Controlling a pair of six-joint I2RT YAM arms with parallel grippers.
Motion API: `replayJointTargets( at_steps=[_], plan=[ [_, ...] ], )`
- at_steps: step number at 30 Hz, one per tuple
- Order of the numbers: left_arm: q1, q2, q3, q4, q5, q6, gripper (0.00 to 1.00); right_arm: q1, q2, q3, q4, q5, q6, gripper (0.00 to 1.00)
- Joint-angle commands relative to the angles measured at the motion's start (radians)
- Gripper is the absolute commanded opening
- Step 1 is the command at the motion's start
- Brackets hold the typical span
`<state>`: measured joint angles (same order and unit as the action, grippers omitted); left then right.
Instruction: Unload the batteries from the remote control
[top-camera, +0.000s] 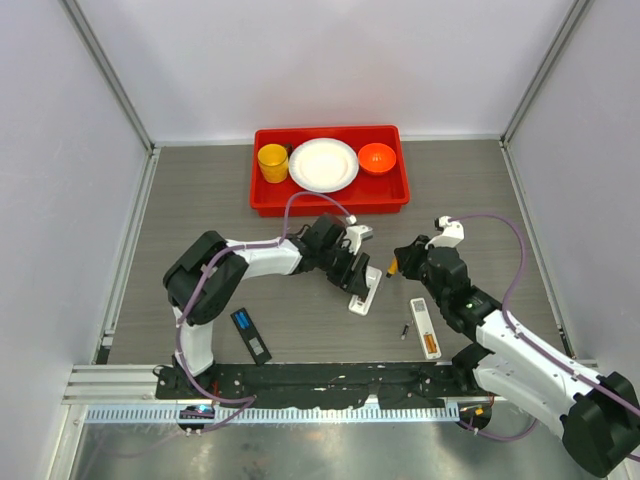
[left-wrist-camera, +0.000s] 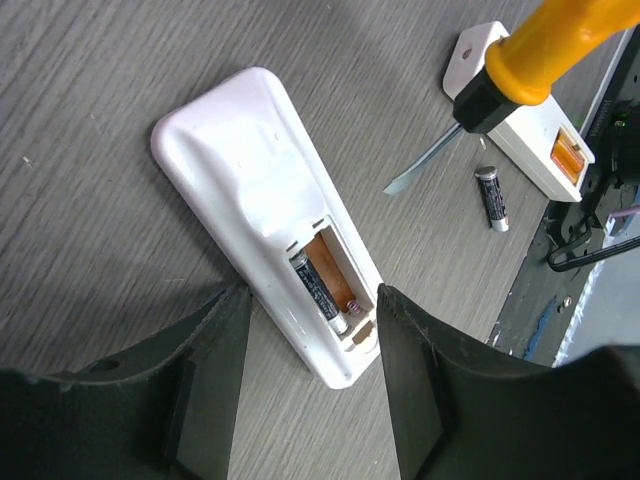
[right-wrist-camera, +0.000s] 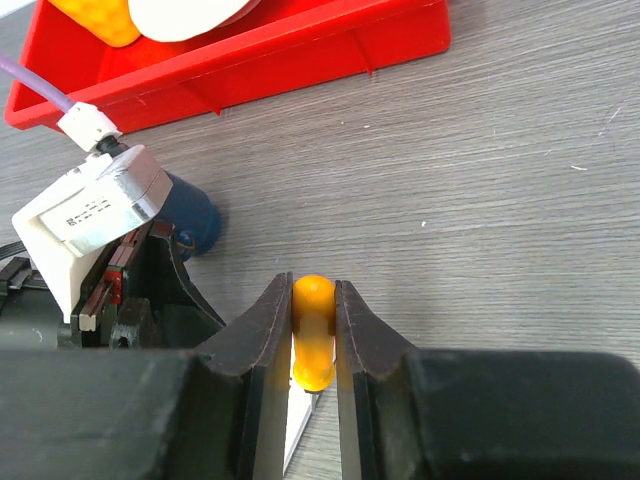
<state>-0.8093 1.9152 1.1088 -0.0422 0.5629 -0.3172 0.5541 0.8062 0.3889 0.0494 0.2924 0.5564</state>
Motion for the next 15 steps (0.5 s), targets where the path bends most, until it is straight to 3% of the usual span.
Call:
replayJointTargets(
  at_steps=[1,15],
  plan=[
    [-0.001,0.021,0.019,-0.025,0.049,-0.017,0.57,-0.002,0.008,0.039,0.064,-0.009,0.019,0.01],
    [-0.007,0.057,0.037,-0.025,0.155,-0.017,0.57,-0.002,-0.002,0.031,0.072,-0.021,0.034,0.01]
  ],
)
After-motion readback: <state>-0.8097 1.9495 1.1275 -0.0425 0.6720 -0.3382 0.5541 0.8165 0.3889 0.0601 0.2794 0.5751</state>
